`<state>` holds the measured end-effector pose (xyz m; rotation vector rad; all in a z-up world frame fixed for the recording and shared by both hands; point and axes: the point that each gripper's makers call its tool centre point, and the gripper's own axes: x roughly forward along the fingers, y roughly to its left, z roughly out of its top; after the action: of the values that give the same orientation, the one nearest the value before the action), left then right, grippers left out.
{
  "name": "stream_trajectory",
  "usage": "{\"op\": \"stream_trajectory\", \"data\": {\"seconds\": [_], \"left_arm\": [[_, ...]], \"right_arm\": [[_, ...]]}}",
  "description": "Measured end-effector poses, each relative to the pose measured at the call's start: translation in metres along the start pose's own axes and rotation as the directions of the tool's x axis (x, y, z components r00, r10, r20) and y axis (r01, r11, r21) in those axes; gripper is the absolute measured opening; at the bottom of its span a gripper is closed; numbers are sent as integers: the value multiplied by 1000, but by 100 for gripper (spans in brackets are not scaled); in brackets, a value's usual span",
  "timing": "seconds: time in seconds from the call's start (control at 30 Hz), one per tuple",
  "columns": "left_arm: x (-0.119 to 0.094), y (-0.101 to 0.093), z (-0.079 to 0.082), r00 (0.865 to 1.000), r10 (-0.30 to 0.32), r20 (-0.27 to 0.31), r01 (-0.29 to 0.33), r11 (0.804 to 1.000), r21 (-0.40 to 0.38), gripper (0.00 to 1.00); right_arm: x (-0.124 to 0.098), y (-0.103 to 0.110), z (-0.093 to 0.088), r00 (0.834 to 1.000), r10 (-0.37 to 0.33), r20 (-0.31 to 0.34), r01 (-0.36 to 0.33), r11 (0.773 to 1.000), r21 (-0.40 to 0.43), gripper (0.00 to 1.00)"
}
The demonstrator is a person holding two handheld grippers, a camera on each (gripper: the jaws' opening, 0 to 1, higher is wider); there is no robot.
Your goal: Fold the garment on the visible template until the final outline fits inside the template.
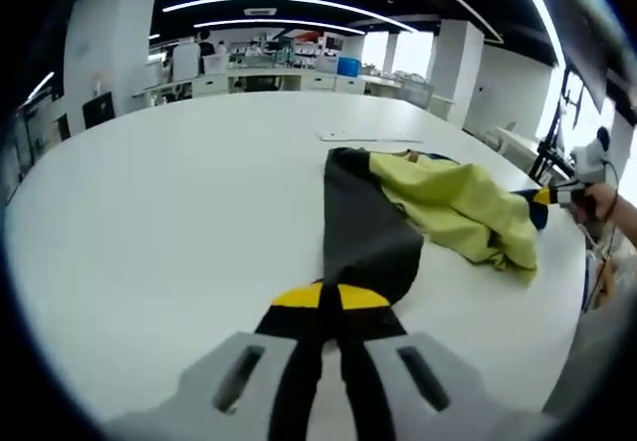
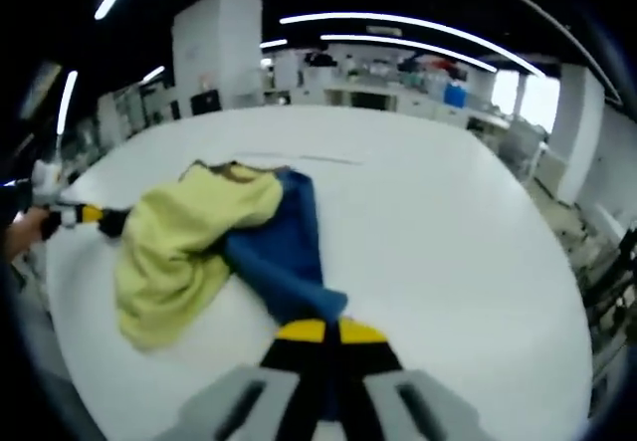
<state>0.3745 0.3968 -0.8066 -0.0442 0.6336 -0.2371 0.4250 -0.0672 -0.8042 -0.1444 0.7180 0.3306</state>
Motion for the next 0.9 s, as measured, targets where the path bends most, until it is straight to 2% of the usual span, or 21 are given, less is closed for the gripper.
{"op": "stream_trajectory", "data": {"seconds": [0.23,0.33,0.63,0.9], "left_arm": [[1,31,-2,998,50,-34,-49,999,24,1],[0,39,-3,996,77,-49,-75,997,36,1],[5,69,-6,986,132,-103,-124,989,83,1],[12,95,-2,978,169,-125,-156,982,105,1]], "right_arm": [[3,-23,7,999,-42,-28,41,998,-38,0],[8,-37,10,997,-58,-45,56,997,-59,0],[18,-58,12,992,-98,-74,90,991,-97,0],[25,-73,13,990,-114,-86,107,991,-81,0]]}}
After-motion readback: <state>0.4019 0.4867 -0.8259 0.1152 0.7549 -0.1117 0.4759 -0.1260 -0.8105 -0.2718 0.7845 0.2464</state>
